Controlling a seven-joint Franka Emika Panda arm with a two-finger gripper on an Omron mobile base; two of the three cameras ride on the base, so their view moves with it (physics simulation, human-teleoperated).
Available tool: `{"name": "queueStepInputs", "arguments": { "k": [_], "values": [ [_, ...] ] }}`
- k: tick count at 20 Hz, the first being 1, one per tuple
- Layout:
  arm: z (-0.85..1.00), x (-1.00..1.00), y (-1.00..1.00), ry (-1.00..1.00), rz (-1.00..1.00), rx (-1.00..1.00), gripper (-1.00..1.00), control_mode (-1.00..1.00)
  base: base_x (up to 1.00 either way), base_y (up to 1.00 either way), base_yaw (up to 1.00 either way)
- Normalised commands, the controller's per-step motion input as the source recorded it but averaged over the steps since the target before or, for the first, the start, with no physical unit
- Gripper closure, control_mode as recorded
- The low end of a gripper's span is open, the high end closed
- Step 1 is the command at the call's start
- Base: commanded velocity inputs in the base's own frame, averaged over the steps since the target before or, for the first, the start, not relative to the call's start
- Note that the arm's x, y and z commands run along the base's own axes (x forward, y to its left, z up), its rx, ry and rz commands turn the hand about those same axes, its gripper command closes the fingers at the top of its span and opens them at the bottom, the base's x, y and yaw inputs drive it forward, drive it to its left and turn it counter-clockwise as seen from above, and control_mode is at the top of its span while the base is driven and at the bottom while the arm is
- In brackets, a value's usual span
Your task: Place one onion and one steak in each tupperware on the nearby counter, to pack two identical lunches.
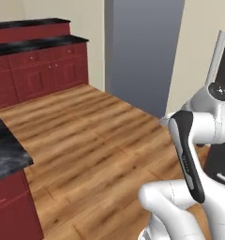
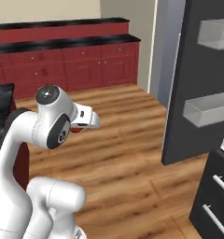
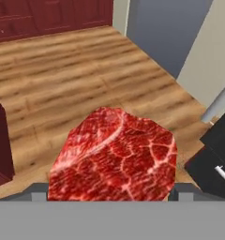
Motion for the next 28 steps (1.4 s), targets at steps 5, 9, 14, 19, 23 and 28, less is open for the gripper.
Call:
{"name": "queueStepInputs", "arguments": {
  "k": [5,9,14,19,23,28],
  "values": [
    [0.00,0.00,0.00,0.00,0.00,0.00,1.00,1.00,0.26,-0.01,0.45],
    [0.00,0.00,0.00,0.00,0.00,0.00,1.00,1.00,0.29,-0.11,0.43],
    [0.00,0.00,0.00,0.00,0.00,0.00,1.00,1.00,0.12,0.12,0.34],
    [0.00,0.00,0.00,0.00,0.00,0.00,1.00,1.00,0.28,0.92,0.10],
    [0.00,0.00,0.00,0.00,0.00,0.00,1.00,1.00,0.56,1.00,0.01],
    [0.00,0.00,0.00,0.00,0.00,0.00,1.00,1.00,0.28,1.00,0.00]
  ]
}}
